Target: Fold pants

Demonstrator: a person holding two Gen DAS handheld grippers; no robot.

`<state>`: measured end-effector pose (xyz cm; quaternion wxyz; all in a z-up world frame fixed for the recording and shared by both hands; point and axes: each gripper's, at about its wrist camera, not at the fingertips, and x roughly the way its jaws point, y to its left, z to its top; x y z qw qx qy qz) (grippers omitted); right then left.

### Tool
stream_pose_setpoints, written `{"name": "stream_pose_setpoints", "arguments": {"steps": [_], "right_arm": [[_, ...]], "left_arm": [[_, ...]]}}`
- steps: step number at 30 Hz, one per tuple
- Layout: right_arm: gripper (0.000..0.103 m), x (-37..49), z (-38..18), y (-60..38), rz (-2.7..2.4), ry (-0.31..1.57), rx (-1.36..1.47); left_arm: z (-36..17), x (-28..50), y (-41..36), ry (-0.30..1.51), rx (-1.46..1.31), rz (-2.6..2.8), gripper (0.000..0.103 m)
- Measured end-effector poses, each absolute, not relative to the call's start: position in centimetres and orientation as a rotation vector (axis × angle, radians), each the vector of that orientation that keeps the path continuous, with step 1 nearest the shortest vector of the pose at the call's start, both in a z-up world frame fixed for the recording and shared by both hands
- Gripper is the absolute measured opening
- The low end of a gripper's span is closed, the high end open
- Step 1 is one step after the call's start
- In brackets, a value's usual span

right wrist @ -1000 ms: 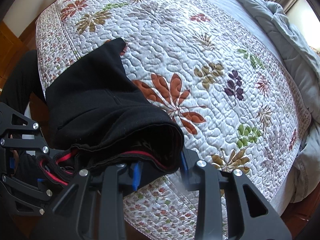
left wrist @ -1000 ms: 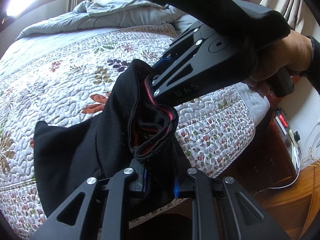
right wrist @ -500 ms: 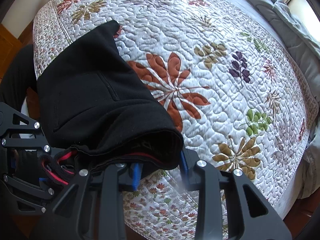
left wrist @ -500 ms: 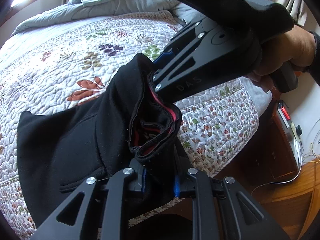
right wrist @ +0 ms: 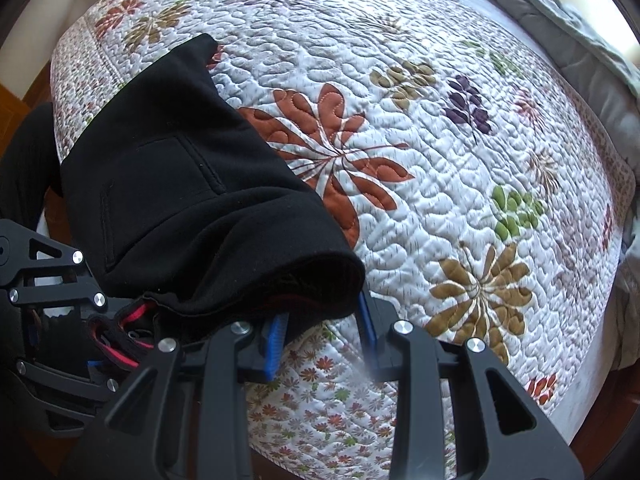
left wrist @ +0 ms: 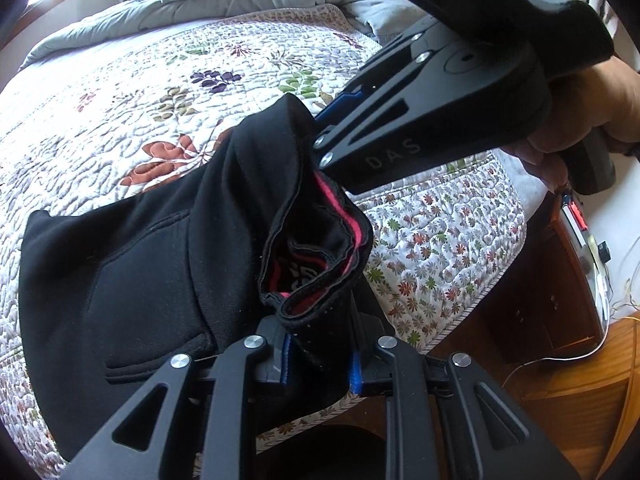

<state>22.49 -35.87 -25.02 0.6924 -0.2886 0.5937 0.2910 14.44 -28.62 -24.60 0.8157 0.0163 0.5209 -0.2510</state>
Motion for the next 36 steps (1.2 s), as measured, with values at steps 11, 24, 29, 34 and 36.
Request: {"name": "stream_pose_setpoints", "arguments": {"steps": [11,24,29,34,36], "right_arm": [[0.038,22.3,-25.6,-39.5,0.436,1.391,-0.491],[0.094,17.2,-29.3,-47.5,0.420,1.361,0.611],[0.051,16.5,-29.9,-45.7,0.448,1.323,0.668],[0.013,15.7,-29.1,-45.7,0.398,1.283,0.595],[0.016,15.1,-31.8,-46.4,0.347,1.316,0.605]], "left_arm": [[-23.6,13.6,-27.2,1.105,-0.032,-0.609,0.045],[-21.9,16.6,-6.4,1.063,-0.513,-0.547,0.067],[-24.4,20.4,-1.9,1.093,-0.701,-0.540,0.067],[-26.2,22.0,-0.7,1.073,-0.822,-0.567,0.067],[-27.2,22.6,-0.7,1.084,-0.849,-0.565,0.066]]}}
